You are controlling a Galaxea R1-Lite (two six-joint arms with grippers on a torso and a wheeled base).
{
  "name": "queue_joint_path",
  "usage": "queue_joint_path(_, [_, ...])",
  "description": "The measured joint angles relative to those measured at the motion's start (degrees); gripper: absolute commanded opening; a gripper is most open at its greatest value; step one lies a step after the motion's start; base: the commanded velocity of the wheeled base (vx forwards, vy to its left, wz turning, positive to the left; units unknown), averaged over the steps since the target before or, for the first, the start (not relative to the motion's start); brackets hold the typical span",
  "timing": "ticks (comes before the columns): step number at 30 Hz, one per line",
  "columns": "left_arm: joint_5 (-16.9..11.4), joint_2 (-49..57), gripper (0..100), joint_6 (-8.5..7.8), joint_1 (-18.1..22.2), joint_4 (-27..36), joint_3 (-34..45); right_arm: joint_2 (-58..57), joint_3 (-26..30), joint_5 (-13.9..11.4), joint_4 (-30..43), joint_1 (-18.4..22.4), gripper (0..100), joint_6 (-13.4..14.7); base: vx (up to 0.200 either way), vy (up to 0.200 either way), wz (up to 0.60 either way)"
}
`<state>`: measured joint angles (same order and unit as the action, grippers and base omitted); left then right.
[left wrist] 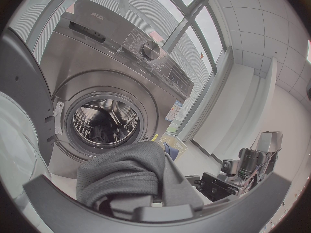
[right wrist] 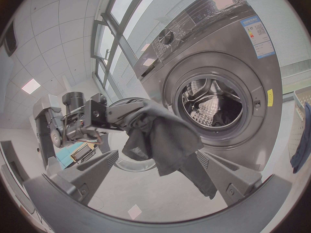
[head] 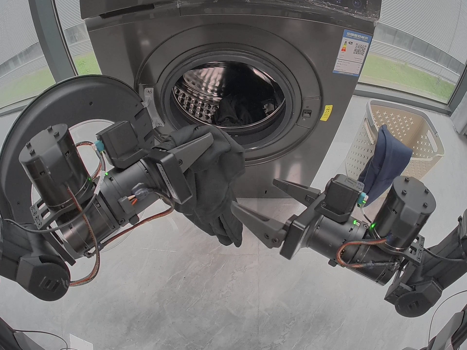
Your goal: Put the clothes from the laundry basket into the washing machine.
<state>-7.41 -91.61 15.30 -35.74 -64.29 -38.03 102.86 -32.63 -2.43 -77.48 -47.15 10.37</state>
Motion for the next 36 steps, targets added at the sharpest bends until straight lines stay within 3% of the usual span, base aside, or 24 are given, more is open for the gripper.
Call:
queue_joint_path(10, [-1.69,2.17,0,0.29,-0.15,-0.11,1.68,4.06,-6.50,-2.04,0.02,2.34,100,-0.66,0.000,0.000,0.00])
queue_joint_path(20, [-2.60,3.96,0,0.18,-0.24,-0.11,3.89,10.97,-16.51,-9.78,0.38,4.82,100,-3.21,0.000,0.000,0.00])
queue_joint_path(30, [-2.71,3.63,0,0.16,-0.15,-0.11,4.41,15.54,-20.98,-13.86,-2.41,3.96,100,-3.71,0.000,0.000,0.00])
queue_joint_path(31, [-2.71,3.44,0,0.13,-0.15,-0.09,4.39,15.77,-21.09,-13.86,-2.49,3.58,0,-3.71,0.000,0.000,0.00])
queue_joint_path(36, [-2.66,2.80,0,0.16,-0.09,-0.11,4.16,16.13,-21.30,-13.75,-2.68,2.91,0,-3.68,0.000,0.000,0.00])
